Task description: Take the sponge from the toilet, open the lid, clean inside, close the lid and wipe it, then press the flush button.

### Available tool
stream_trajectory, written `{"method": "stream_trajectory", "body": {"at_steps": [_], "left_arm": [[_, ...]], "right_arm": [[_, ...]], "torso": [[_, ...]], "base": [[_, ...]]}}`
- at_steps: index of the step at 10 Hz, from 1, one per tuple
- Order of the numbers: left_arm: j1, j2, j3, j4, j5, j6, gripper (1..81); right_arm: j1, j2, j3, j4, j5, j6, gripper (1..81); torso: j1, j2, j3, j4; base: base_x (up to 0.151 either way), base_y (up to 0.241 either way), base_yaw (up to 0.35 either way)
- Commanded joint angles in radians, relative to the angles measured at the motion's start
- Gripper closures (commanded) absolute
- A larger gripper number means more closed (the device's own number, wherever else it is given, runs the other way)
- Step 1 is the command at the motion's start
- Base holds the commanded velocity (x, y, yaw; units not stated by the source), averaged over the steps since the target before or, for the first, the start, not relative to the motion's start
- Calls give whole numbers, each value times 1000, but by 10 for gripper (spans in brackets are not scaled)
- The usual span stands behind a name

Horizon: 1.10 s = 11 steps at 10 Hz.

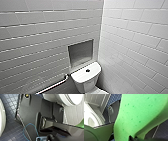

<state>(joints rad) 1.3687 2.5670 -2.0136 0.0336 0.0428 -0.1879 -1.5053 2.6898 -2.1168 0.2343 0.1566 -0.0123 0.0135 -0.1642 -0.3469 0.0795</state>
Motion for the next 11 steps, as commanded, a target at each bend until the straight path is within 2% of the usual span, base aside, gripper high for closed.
{"method": "stream_trajectory", "body": {"at_steps": [1,7,8,9,10,11], "left_arm": [[45,188,-241,45,23,4,811],[57,421,-589,40,28,4,811],[60,449,-631,37,31,4,811],[66,469,-660,37,35,4,811],[69,480,-674,37,37,4,811],[71,487,-674,40,37,2,811]], "right_arm": [[17,-11,9,-3,-68,-3,811],[9,83,-147,-3,-77,-6,811],[9,89,-158,-3,-77,-6,811],[9,93,-164,-4,-77,-6,811],[12,100,-172,-4,-77,-6,811],[4,116,-173,-7,-74,-12,811]], "torso": [[0,0,-2,0],[-2,-2,8,0],[-2,-2,59,0],[-2,-2,78,0],[-2,-2,30,0],[-2,-2,49,0]], "base": [[0,0,0],[0,0,0],[0,0,0],[0,0,0],[0,0,0],[0,0,0]]}}
